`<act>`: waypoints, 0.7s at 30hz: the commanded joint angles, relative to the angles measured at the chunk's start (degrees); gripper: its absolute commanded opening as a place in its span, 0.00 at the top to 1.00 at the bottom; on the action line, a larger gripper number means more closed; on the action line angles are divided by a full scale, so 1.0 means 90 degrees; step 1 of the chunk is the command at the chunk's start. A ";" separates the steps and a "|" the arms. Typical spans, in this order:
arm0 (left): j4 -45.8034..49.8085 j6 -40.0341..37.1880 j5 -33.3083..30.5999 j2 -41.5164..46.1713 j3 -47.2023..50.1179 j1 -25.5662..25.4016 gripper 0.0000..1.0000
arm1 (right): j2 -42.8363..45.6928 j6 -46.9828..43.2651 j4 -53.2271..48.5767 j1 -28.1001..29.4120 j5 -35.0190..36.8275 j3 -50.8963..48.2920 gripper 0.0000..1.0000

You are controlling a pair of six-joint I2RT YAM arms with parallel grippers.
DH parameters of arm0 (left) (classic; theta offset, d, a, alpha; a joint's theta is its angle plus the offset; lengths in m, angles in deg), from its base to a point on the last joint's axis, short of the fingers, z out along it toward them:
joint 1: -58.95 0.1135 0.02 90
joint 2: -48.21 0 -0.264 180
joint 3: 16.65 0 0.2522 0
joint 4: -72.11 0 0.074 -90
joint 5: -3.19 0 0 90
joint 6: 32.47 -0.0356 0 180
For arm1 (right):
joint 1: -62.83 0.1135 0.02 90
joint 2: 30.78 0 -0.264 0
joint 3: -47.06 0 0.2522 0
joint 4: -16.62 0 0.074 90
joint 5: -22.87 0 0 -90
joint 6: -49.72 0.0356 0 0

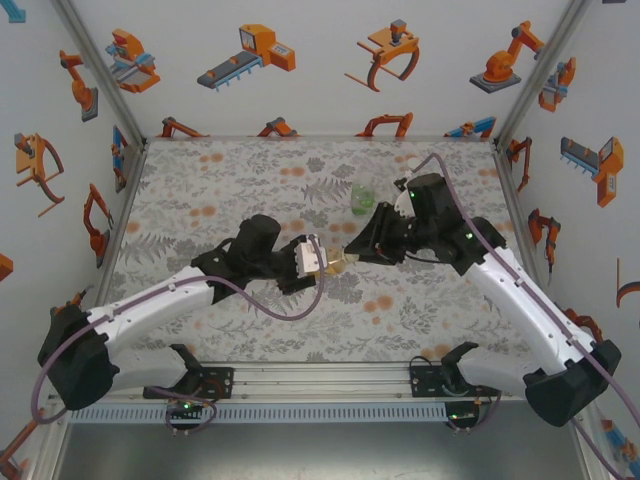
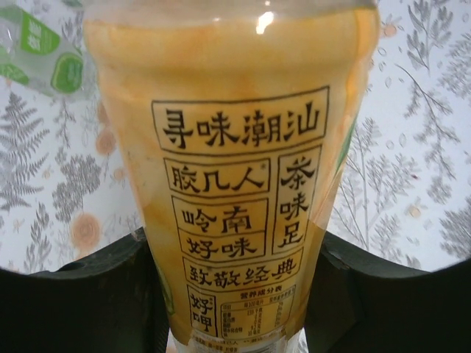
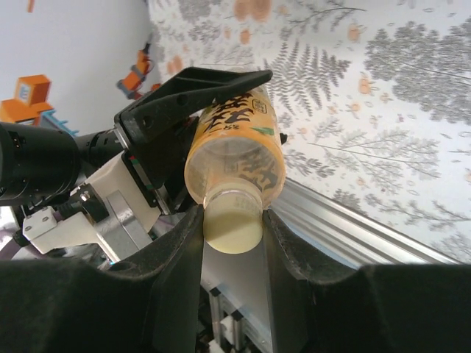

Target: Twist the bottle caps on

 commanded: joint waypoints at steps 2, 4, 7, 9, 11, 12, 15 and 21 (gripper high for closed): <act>-0.2315 0.0323 0.0063 -0.0510 0.0090 -0.0136 1.00 | -0.0044 -0.0443 -0.1148 0.0152 0.0181 0.0286 0.89; -0.2819 0.0431 0.0076 -0.0774 0.0156 -0.0177 1.00 | -0.0054 -0.0537 -0.1406 0.0148 0.0515 0.0403 0.86; -0.3511 0.0669 0.0116 -0.1203 0.0225 -0.0225 1.00 | -0.0052 -0.0680 -0.1604 0.0151 0.0882 0.0478 0.81; -0.3888 0.0792 0.0125 -0.1455 0.0267 -0.0285 1.00 | -0.0072 -0.0723 -0.1706 0.0152 0.1072 0.0485 0.76; -0.4025 0.0837 0.0085 -0.1674 0.0244 -0.0349 1.00 | -0.0103 -0.0746 -0.1792 0.0152 0.1248 0.0495 0.72; -0.4008 0.0850 -0.0005 -0.1758 0.0203 -0.0390 1.00 | -0.0112 -0.0769 -0.1792 0.0150 0.1316 0.0486 0.71; -0.3783 0.0843 -0.0266 -0.1941 0.0073 -0.0517 1.00 | -0.0134 -0.0816 -0.1789 0.0152 0.1594 0.0488 0.68; -0.3994 0.1278 -0.0411 -0.2046 0.0186 -0.0572 1.00 | -0.0238 -0.0858 -0.1667 0.0152 0.1942 0.0505 0.63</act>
